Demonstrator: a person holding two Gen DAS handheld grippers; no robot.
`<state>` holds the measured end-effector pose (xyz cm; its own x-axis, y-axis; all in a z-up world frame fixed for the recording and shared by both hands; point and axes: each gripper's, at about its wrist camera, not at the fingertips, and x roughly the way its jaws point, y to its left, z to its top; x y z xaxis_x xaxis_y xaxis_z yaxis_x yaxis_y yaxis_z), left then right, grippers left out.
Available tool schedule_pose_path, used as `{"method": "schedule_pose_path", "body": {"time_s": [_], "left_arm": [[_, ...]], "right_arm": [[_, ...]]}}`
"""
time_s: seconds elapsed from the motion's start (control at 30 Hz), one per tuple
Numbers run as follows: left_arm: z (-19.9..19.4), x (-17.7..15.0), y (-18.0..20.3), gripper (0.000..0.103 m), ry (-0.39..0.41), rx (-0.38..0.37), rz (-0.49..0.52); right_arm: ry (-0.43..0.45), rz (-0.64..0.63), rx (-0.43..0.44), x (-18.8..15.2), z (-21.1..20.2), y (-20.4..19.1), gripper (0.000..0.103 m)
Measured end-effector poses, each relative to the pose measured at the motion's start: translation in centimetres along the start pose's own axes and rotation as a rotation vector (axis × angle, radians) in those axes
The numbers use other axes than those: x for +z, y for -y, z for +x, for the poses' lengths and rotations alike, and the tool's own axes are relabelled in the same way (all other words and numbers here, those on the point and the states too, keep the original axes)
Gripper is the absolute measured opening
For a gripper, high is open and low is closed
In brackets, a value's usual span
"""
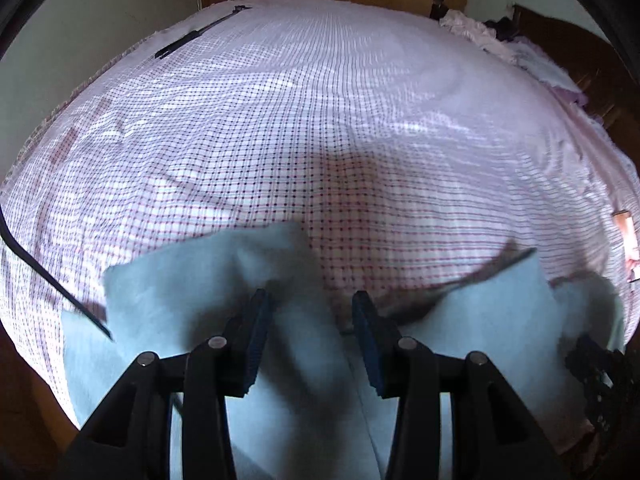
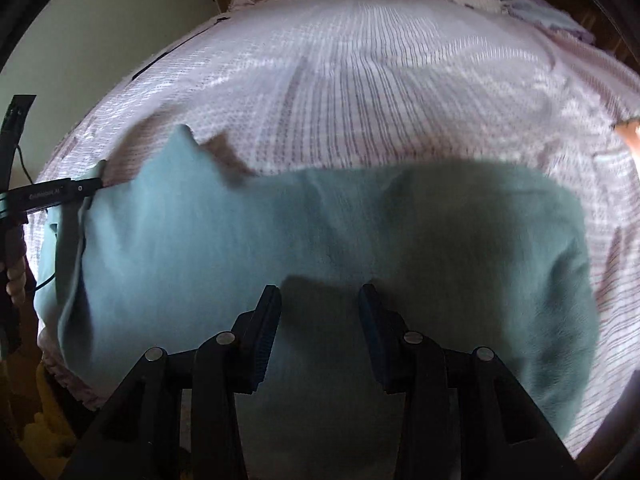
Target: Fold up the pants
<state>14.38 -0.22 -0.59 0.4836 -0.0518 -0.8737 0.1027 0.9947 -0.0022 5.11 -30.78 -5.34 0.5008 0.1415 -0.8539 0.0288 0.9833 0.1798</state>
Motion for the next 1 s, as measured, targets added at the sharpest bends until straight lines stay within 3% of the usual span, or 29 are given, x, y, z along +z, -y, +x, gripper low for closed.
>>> {"method": "schedule_pose_path", "body": {"time_s": [0.17, 0.3, 0.33, 0.37, 0.47, 0.7, 0.83, 1.0], "left_arm": [[2.0, 0.1, -0.4, 0.044, -0.007, 0.047, -0.039], [2.4, 0.0, -0.2, 0.042, 0.013, 0.059, -0.031], [2.4, 0.0, -0.2, 0.030, 0.021, 0.062, -0.023], [2.2, 0.0, -0.1, 0.012, 0.030, 0.061, -0.014], [1.4, 0.1, -0.6, 0.003, 0.035, 0.017, -0.029], [-4.5, -0.8, -3.7, 0.003, 0.124, -0.075, -0.081], [-8.8, -2.6, -6.2, 0.003, 0.207, -0.041, -0.084], [-11.1, -6.9, -10.1, 0.003, 0.209, -0.002, -0.154]], "right_arm": [[0.024, 0.005, 0.051, -0.7, 0.6, 0.4, 0.043], [0.050, -0.036, 0.045, -1.3, 0.9, -0.1, 0.049], [0.055, -0.046, 0.040, -1.5, 0.9, -0.2, 0.050], [0.058, -0.054, 0.035, -1.6, 0.9, -0.4, 0.051], [0.058, -0.056, 0.036, -1.7, 1.1, -0.5, 0.051], [0.057, -0.043, 0.036, -1.9, 1.3, -0.3, 0.051], [0.050, -0.025, 0.026, -2.0, 1.2, -0.3, 0.051], [0.045, 0.064, 0.051, -2.2, 0.2, -0.2, 0.051]]}}
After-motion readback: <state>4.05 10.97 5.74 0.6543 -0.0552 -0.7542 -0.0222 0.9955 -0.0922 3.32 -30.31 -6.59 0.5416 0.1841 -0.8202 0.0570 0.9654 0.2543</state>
